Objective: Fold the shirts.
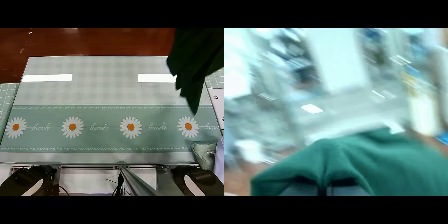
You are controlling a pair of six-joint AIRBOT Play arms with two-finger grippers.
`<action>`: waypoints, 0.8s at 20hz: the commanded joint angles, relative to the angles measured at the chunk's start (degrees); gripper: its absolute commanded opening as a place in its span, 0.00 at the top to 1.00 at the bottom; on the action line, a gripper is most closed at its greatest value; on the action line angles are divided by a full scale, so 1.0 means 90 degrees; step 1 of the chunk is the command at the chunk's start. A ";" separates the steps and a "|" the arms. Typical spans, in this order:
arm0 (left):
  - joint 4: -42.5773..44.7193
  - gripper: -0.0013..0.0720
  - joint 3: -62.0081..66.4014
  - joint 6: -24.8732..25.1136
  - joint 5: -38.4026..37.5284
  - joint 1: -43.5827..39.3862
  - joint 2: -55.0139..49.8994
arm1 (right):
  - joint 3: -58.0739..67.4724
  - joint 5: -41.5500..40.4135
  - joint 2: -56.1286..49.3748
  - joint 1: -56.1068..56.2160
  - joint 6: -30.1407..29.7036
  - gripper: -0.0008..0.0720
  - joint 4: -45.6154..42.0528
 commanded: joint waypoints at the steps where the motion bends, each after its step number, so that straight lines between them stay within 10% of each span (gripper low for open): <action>1: 0.0005 0.06 0.0165 0.0194 -0.0799 0.0005 0.0687 | 0.0002 0.0287 0.0857 0.1103 -0.0034 0.94 0.0250; 7: 0.0000 0.06 0.0010 0.0260 -0.3050 0.0005 0.0741 | -0.0005 0.3043 -0.0486 0.2620 -0.0563 0.94 0.0262; 14: 0.0097 0.06 -0.0988 0.0333 -0.3113 0.0005 0.0736 | -0.0005 0.2448 -0.4046 0.4690 -0.1382 0.92 0.1178; 16: 0.0090 0.06 -0.1532 0.0330 -0.3113 0.0005 0.0733 | -0.0005 0.2737 -0.4498 0.4731 -0.1382 0.41 0.1151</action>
